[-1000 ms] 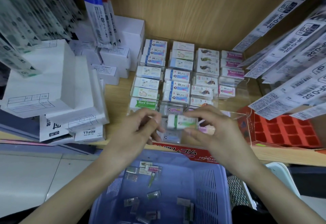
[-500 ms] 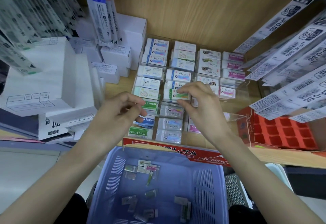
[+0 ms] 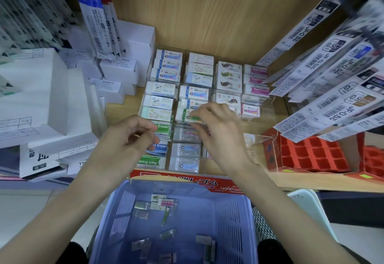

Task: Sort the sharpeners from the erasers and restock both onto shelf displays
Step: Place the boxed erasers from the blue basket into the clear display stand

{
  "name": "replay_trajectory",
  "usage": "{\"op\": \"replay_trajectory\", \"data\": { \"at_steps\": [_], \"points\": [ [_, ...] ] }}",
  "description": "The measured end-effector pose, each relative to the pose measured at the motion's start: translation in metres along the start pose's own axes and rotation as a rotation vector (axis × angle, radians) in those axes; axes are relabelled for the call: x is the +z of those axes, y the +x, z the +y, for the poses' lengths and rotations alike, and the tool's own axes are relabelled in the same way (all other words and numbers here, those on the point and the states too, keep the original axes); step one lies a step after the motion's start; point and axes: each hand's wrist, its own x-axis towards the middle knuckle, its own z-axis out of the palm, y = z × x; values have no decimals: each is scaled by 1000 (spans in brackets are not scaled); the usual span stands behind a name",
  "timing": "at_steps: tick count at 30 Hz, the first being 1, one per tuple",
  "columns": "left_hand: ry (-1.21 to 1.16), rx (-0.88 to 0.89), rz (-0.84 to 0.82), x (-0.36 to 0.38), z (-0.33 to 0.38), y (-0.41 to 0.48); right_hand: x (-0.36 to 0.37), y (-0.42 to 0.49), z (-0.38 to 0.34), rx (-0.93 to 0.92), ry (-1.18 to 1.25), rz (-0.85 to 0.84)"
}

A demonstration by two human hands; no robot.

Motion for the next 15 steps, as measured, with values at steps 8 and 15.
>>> {"op": "replay_trajectory", "data": {
  "at_steps": [8, 15],
  "points": [
    [79, 12, -25, 12, -1, 1, -1, 2, 5, 38, 76, 20],
    [104, 25, -30, 21, 3, 4, -32, 0, 20, 168, 175, 68]
  ]
}}
